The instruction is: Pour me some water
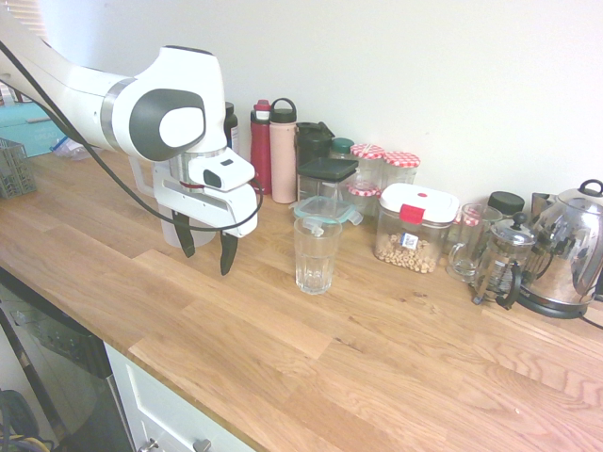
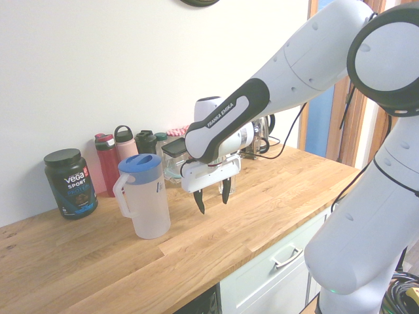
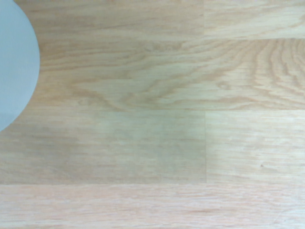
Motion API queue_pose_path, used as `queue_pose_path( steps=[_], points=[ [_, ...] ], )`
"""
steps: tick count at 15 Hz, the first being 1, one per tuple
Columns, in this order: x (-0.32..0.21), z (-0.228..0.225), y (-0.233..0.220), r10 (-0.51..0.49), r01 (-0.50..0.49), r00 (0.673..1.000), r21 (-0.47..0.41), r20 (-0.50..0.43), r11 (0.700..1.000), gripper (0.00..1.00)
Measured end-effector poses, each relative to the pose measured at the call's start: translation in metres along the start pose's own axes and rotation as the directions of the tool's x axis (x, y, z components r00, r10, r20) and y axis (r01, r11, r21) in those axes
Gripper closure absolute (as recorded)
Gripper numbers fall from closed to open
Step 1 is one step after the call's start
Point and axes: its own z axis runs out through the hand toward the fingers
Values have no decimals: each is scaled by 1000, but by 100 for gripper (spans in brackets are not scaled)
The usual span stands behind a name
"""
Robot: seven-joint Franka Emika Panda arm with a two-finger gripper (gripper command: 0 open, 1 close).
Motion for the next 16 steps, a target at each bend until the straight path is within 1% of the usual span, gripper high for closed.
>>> queue_pose_path(
  steps=[5, 7, 9, 10, 12, 14, 15, 16],
  points=[
    [-7, 1, 3, 11, -11, 1000, 7, 16, 1000, 0],
    [-42, -1, 4, 21, -21, 1000, -4, 14, 1000, 0],
    [-102, -14, -6, 17, -17, 1000, 16, 7, 1000, 0],
    [-130, -24, -12, 9, -9, 1000, 32, -20, 999, 0],
    [-183, -43, -24, 30, -22, 993, 66, -113, 998, 0],
    [-224, -55, -42, 102, -83, 975, 99, -197, 992, 0],
    [-236, -63, -55, 153, -129, 964, 123, -216, 984, 0],
    [-242, -72, -72, 215, -186, 952, 146, -216, 972, 0]
  ],
)
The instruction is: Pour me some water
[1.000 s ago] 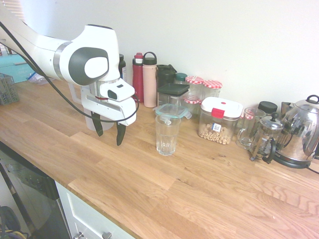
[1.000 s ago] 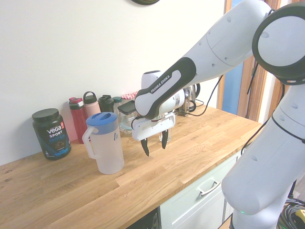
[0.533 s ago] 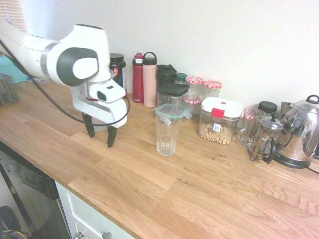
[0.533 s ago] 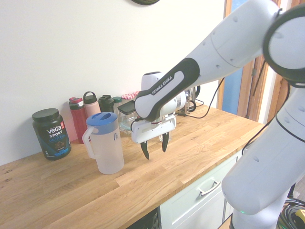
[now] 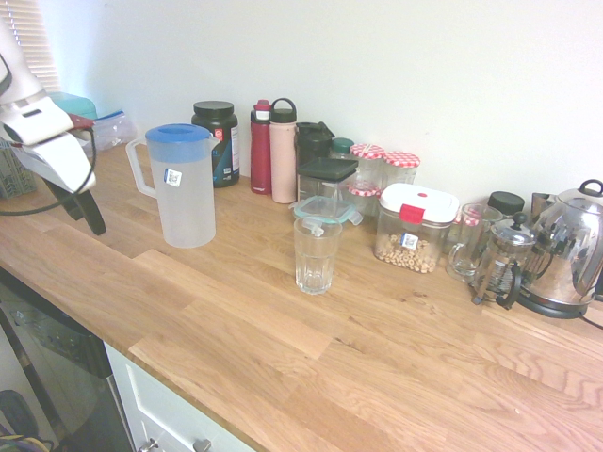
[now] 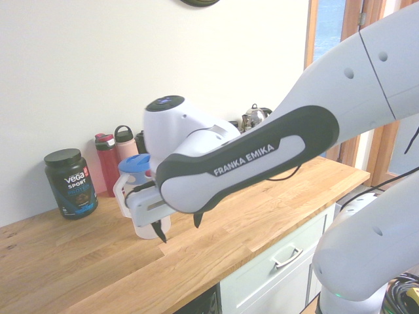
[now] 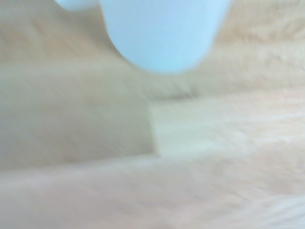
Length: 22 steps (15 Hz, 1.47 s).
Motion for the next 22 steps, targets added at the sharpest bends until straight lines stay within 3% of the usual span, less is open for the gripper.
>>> queue_pose_path(
  steps=[2, 5, 8, 10, 14, 18, 19, 22],
  points=[
    [1, -8, -39, 134, -134, 991, 5, 11, 991, 0],
    [6, -15, -95, 304, -304, 952, 2, 46, 953, 0],
    [16, -39, -131, 413, -413, 911, 6, -8, 911, 0],
    [26, -40, -148, 441, -440, 896, 18, -56, 898, 0],
    [10, -14, -174, 421, -420, 898, 32, -132, 907, 0],
    [5, -5, -181, 443, -440, 862, 68, -246, 895, 0],
    [3, -7, -181, 445, -442, 857, 75, -260, 894, 100],
    [5, -1, -181, 463, -457, 835, 95, -297, 884, 100]
  ],
)
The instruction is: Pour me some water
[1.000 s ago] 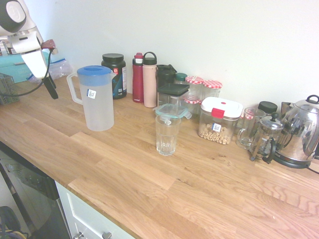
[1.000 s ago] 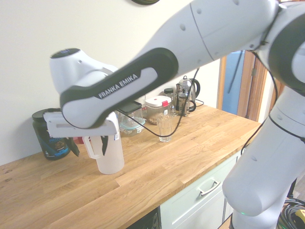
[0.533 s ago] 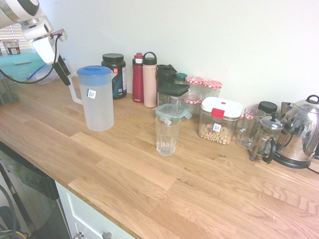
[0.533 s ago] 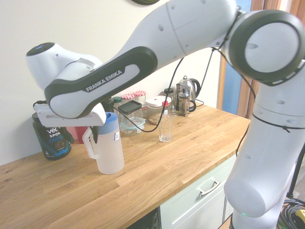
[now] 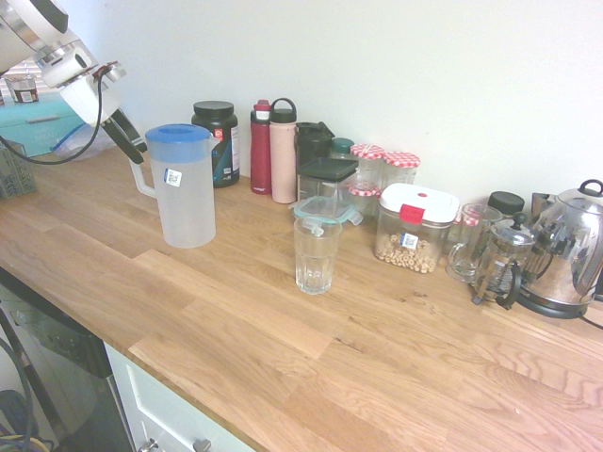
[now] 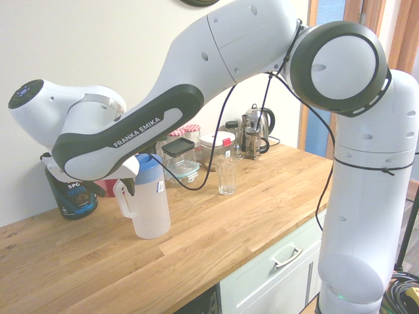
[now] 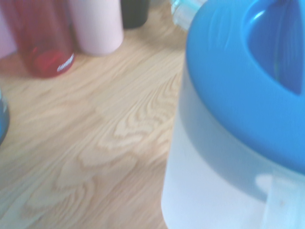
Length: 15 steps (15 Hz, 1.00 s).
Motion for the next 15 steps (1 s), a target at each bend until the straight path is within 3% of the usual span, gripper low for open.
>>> queue_pose_path(
  steps=[15],
  points=[
    [-5, 8, -5, 12, -13, 1000, 27, 18, 1000, 100]
  ],
)
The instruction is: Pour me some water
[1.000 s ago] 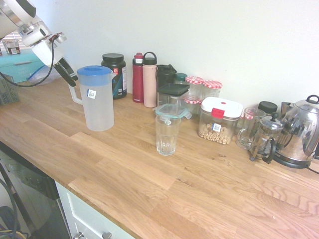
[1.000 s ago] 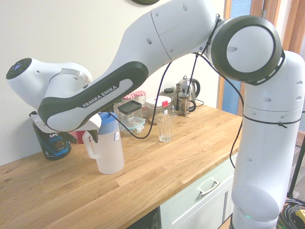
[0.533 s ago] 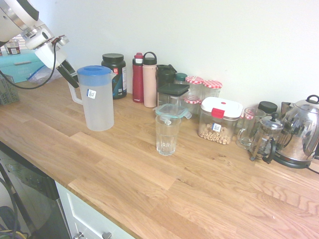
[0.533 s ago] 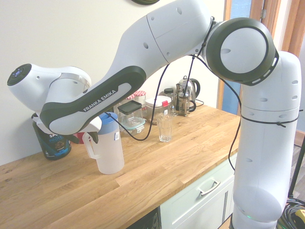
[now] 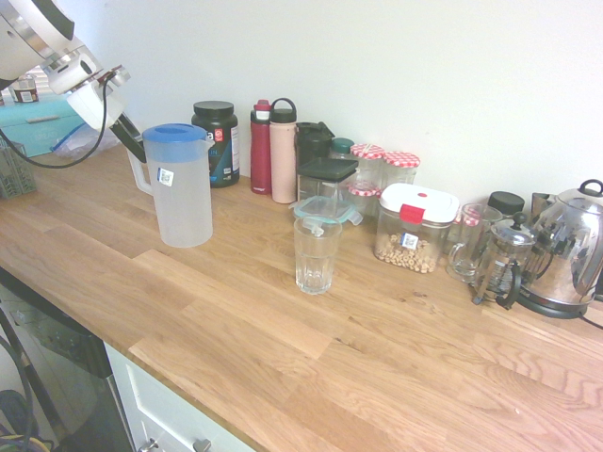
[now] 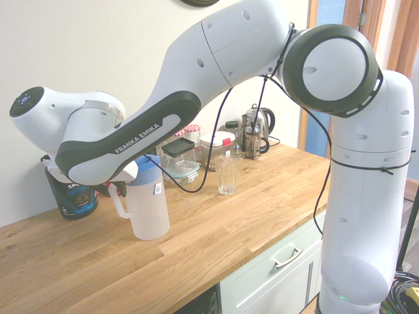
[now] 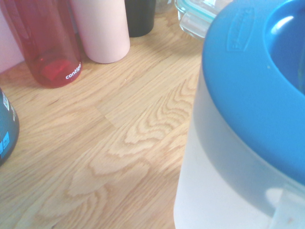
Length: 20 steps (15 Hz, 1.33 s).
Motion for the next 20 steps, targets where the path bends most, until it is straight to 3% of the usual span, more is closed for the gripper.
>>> queue_pose_path(
  steps=[8, 12, 17, 20],
  points=[
    [14, 10, 0, -30, 31, 998, -12, 47, 999, 100],
    [22, 11, 10, -124, 124, 990, -5, 65, 992, 100],
    [53, -13, 20, -214, 206, 971, 80, 103, 975, 100],
    [74, -15, 27, -326, 317, 933, 83, 152, 945, 100]
  ],
)
